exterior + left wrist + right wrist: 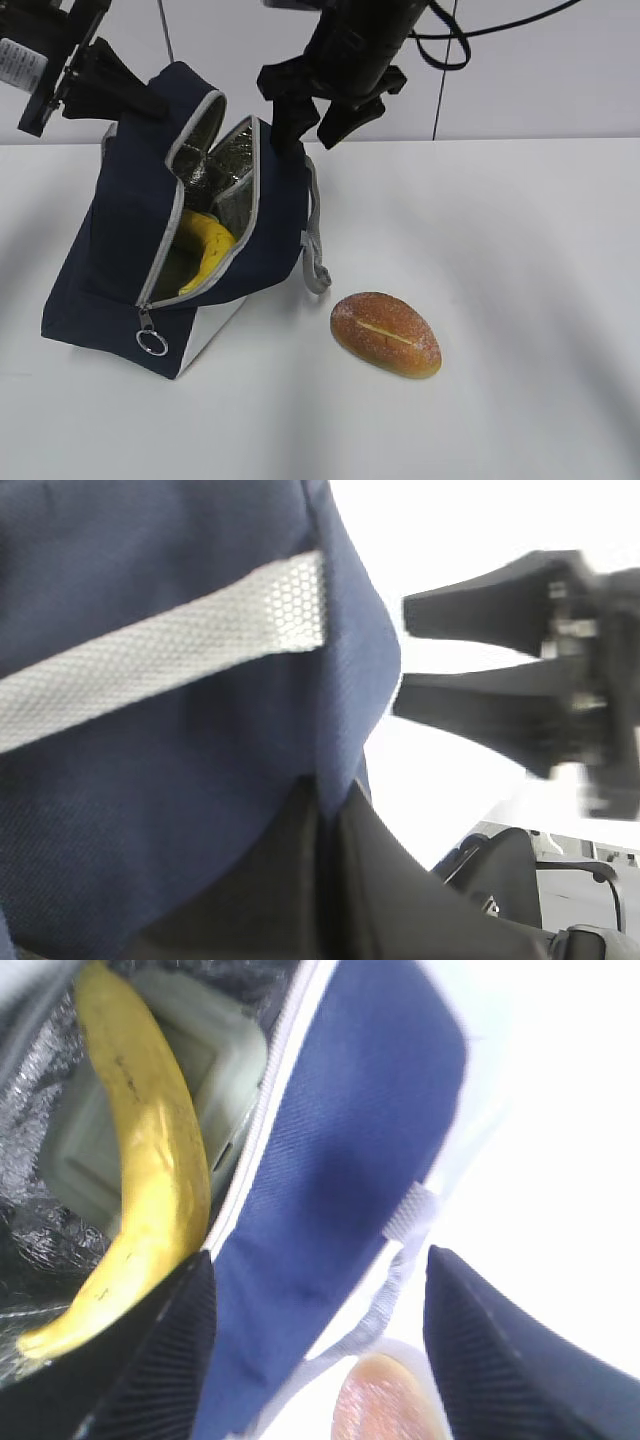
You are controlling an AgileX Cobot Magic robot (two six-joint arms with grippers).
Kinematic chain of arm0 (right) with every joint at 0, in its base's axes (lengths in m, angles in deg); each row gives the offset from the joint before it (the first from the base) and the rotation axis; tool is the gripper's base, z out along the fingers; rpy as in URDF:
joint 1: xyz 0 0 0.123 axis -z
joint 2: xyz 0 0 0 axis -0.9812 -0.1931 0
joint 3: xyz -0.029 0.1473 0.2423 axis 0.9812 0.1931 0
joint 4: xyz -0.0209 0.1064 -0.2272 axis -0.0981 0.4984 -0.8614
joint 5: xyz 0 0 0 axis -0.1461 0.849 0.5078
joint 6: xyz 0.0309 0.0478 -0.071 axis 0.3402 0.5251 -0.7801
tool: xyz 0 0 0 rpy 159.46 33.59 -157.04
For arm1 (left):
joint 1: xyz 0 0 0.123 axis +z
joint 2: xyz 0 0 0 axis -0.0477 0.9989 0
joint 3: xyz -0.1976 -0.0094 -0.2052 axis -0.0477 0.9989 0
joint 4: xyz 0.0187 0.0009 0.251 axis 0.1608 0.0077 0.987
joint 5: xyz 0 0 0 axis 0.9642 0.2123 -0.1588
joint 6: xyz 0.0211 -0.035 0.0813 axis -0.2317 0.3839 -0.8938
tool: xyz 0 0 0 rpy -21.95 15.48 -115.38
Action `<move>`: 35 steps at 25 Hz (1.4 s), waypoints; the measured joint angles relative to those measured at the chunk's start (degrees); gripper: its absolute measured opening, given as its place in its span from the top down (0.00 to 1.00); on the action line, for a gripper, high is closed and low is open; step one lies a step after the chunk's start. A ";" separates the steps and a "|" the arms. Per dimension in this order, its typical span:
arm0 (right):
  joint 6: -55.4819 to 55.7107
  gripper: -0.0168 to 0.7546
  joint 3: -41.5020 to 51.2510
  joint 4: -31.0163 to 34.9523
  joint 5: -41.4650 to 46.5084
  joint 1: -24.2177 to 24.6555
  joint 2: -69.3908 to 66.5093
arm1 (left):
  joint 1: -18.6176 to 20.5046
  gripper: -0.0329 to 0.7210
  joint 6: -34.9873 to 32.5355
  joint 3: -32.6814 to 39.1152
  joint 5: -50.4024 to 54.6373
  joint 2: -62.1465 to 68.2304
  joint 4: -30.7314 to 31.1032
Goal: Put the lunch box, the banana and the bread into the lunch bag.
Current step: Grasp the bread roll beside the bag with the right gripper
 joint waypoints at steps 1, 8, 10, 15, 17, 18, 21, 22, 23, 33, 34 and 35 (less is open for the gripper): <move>0.14 0.36 0.37 -0.58 0.00 0.03 1.35 | 0.00 0.96 0.00 0.00 0.00 0.00 0.00; 0.12 0.36 12.11 -7.09 0.25 0.03 13.76 | 0.00 0.96 0.00 0.00 0.00 0.00 0.00; -1.11 0.36 17.49 -8.79 0.32 0.03 16.65 | 0.00 0.96 0.00 0.00 0.00 0.00 0.00; -6.52 0.36 30.40 -9.25 0.37 0.12 20.84 | 0.00 0.96 0.00 0.00 0.00 0.00 0.00; -8.32 0.36 35.98 -9.25 -0.28 0.12 21.95 | 0.00 0.96 0.00 0.00 0.00 0.00 0.00; -9.09 0.36 38.60 -9.25 -1.27 0.12 22.22 | 0.00 0.96 0.00 0.00 0.00 0.00 0.00; -11.49 0.32 45.09 -8.72 -5.33 0.12 22.46 | 0.00 0.96 0.00 0.00 0.00 0.00 0.00; -12.57 0.31 46.53 -8.23 -7.12 0.12 22.46 | 0.00 0.96 0.00 0.00 0.00 0.00 0.00; -13.80 0.28 47.84 -7.45 -8.91 0.12 22.46 | 0.00 0.96 0.00 0.00 0.00 0.00 0.00; -25.21 0.13 49.34 -2.75 -17.63 0.12 21.91 | 0.00 0.96 0.00 0.00 0.00 0.00 0.00; -25.52 0.13 49.34 -2.50 -17.63 0.02 21.21 | 0.00 0.96 0.00 0.00 0.00 0.00 0.00; -25.85 0.13 49.34 -2.54 -17.63 0.02 20.40 | 0.00 0.96 0.00 0.00 0.00 0.00 0.00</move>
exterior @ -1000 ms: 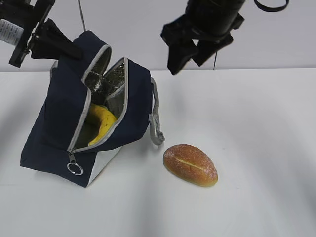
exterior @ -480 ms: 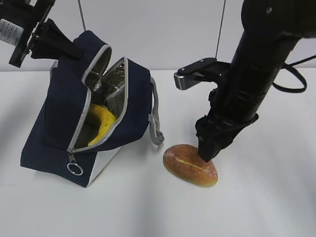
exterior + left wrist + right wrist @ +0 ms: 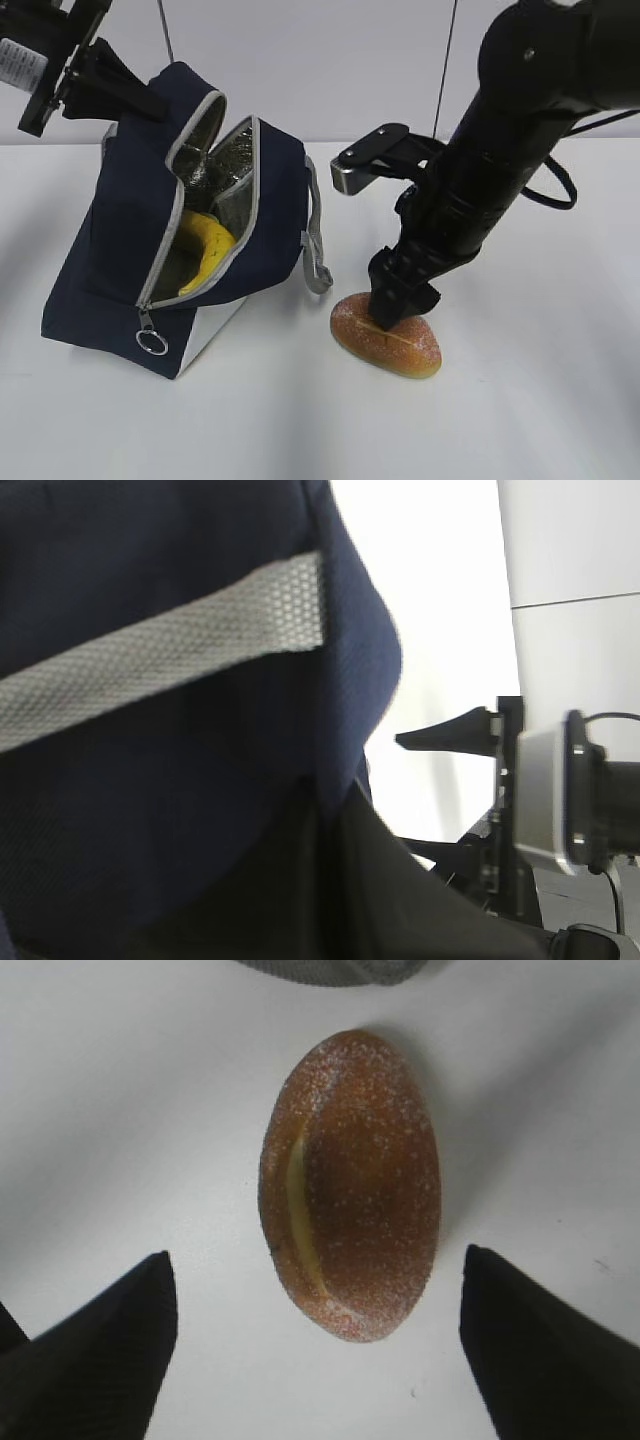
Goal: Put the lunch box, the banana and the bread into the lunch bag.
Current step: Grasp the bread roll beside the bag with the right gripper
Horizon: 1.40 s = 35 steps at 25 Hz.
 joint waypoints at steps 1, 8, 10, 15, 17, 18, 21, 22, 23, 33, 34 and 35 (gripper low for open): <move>-0.26 0.13 0.00 0.00 -0.11 -0.24 -1.05 | 0.00 0.96 0.00 0.00 0.00 0.00 0.00; -0.51 0.12 0.00 -0.24 -3.61 -0.70 -7.30 | 0.00 0.96 0.00 0.00 0.00 0.00 0.00; -0.51 0.12 0.00 -0.34 -4.16 -0.70 -8.62 | 0.00 0.96 0.00 0.00 0.00 0.00 0.00; -0.84 0.13 0.00 -0.34 -5.63 -0.70 -10.75 | 0.00 0.96 0.00 0.00 0.00 0.00 0.00; -0.98 0.16 0.00 -0.34 -5.88 -0.70 -11.08 | 0.00 0.96 0.00 0.00 0.00 0.00 0.00; -0.98 0.20 0.00 -0.34 -5.88 -0.70 -11.08 | 0.00 0.96 0.00 0.00 0.00 0.00 0.06; -0.98 0.33 0.00 -0.83 -5.97 -0.70 -11.09 | 0.00 0.96 0.00 0.00 0.00 0.00 0.13; -0.98 0.35 -0.12 -0.86 -5.85 -0.70 -11.09 | 0.00 0.96 0.00 0.00 0.00 0.00 0.17; -0.98 0.38 -0.24 -0.95 -5.44 -0.70 -11.17 | 0.00 0.96 0.00 0.00 0.00 0.00 0.17; 7.15 0.40 -10.30 -9.95 10.87 -0.70 -11.21 | 0.00 0.96 0.00 0.00 0.00 0.00 0.19; 7.93 0.40 -11.42 -11.22 12.71 -0.70 -11.21 | 0.00 0.96 0.00 0.00 0.00 0.00 0.19; 8.94 0.40 -12.35 -12.42 14.29 -0.70 -11.21 | 0.00 0.96 0.00 0.00 0.00 0.00 0.19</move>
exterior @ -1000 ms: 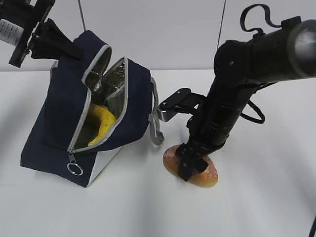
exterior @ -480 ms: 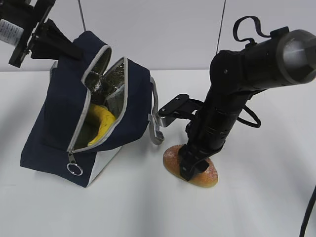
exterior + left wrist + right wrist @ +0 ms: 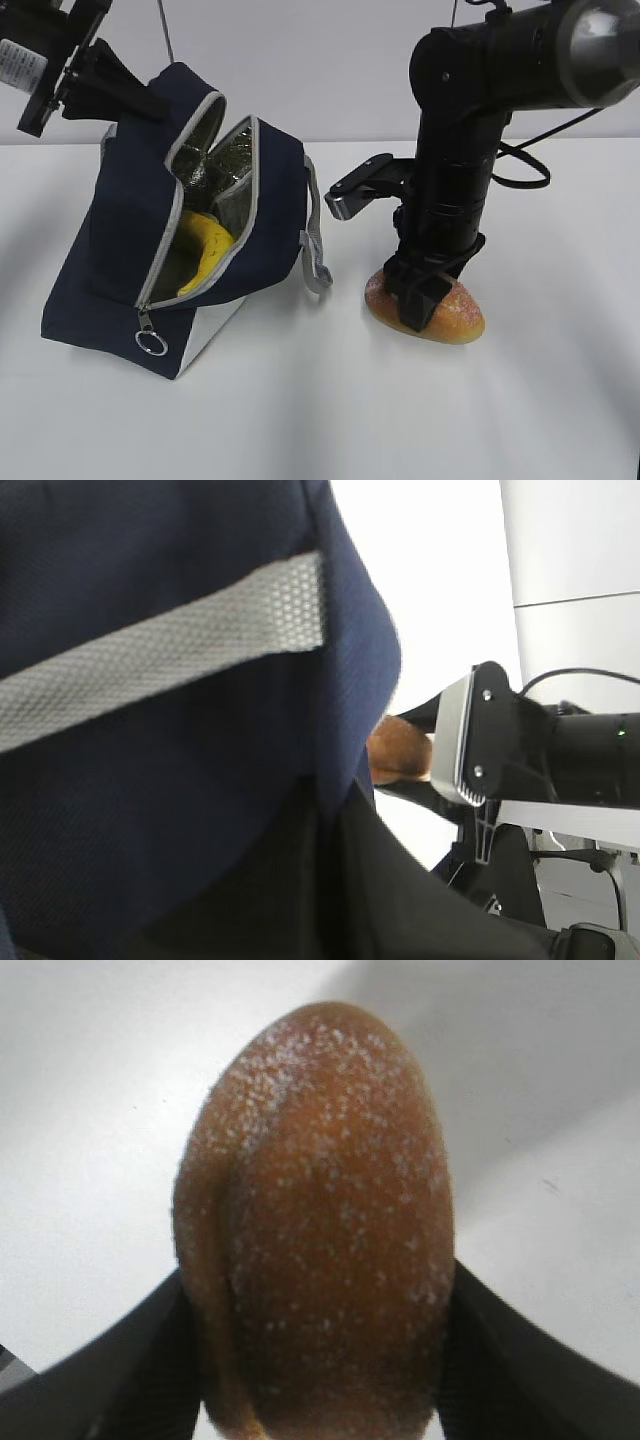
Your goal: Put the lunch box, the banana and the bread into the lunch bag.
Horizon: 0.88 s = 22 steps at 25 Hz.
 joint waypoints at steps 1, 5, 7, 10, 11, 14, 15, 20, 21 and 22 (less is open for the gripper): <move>1.09 0.40 -0.75 -1.02 0.76 0.00 0.00 | 0.00 0.96 0.00 0.00 0.00 0.00 0.00; 4.15 0.40 -2.57 -4.79 1.72 0.00 0.50 | 0.00 0.96 0.00 0.00 0.00 0.00 0.04; 5.03 0.40 -4.49 -5.59 2.17 0.00 1.34 | 0.00 0.96 0.00 0.00 0.00 0.00 0.04; 6.98 0.40 -9.24 -5.09 2.54 0.00 2.49 | 0.00 0.96 0.00 0.00 0.00 0.00 0.04; 7.76 0.40 -11.36 -4.29 2.63 0.00 2.58 | 0.00 0.96 0.00 0.00 0.00 0.00 0.04; 8.77 0.40 -16.90 1.94 2.66 0.00 2.72 | 0.00 0.96 0.00 0.00 0.00 0.00 0.04; 8.91 0.40 -18.35 5.25 2.76 0.00 2.72 | 0.00 0.96 0.00 0.00 0.00 0.00 0.04; 9.13 0.40 -20.51 20.05 -0.17 0.00 2.72 | 0.00 0.96 0.00 0.00 0.00 0.00 -0.05; 9.13 0.40 -20.51 22.02 -1.51 0.00 2.46 | 0.00 0.96 0.00 0.00 0.00 0.00 -0.13; 9.13 0.40 -20.51 24.27 -2.77 0.00 2.02 | 0.00 0.96 0.00 0.00 0.00 0.00 -0.14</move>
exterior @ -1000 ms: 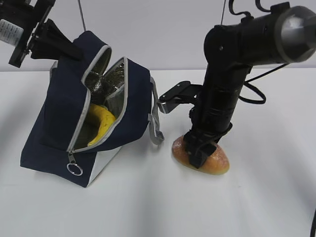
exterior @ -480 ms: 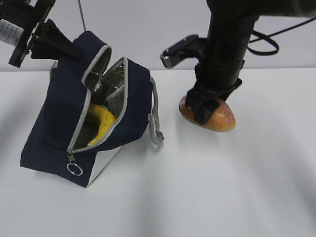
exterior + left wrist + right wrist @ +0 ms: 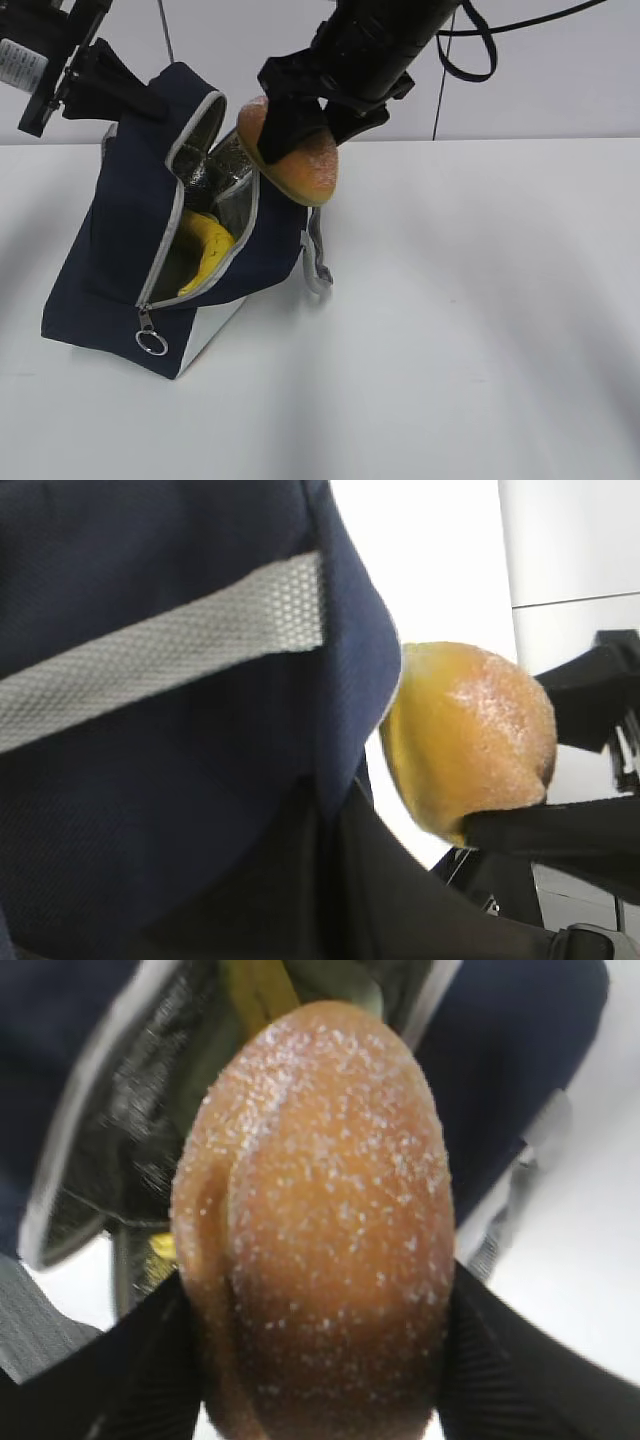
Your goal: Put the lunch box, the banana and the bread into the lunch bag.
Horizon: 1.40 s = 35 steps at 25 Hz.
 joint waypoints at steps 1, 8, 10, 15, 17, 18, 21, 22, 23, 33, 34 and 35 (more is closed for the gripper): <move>0.00 0.40 0.00 2.05 -1.06 0.00 -0.51 | 0.00 0.96 0.00 0.00 0.00 0.00 -0.05; 0.12 0.40 0.00 11.19 -7.21 0.00 -6.19 | 0.00 0.96 0.00 0.00 0.00 0.00 -0.05; 0.12 0.40 -0.28 13.07 -8.76 0.00 -7.74 | 0.00 0.96 0.00 0.00 0.00 0.00 -0.05; 0.03 0.40 -1.78 15.92 -12.63 -0.52 -11.23 | 0.00 0.96 0.00 0.00 0.00 0.00 -0.06; -0.89 0.40 -3.16 16.27 -13.56 -0.91 -12.54 | 0.00 0.96 0.00 0.00 0.00 0.00 -0.06; -1.21 0.40 -4.09 16.41 -14.15 -1.15 -13.21 | 0.00 0.96 0.00 0.00 0.00 0.00 -0.06; -3.06 0.40 -6.53 16.62 -15.68 -1.64 -15.11 | 0.00 0.96 0.00 0.00 0.00 0.00 -0.06; -4.09 0.39 -6.94 16.62 -15.99 -1.74 -15.54 | 0.00 0.96 0.00 0.00 0.00 0.00 -0.06; -5.20 0.37 -7.42 16.62 -16.25 -1.88 -15.87 | 0.00 0.96 0.00 0.00 0.00 0.00 -0.06; -7.95 0.23 -7.97 11.18 -17.23 -2.33 -16.17 | 0.05 0.96 0.00 0.00 0.00 0.00 -0.06; -7.95 0.23 -7.97 10.38 -16.77 -2.38 -16.17 | 0.05 0.96 0.00 0.00 0.00 0.00 -0.06; -8.00 0.22 -7.97 9.64 -16.46 -2.38 -16.17 | 0.05 0.96 0.00 0.00 0.00 0.00 -0.06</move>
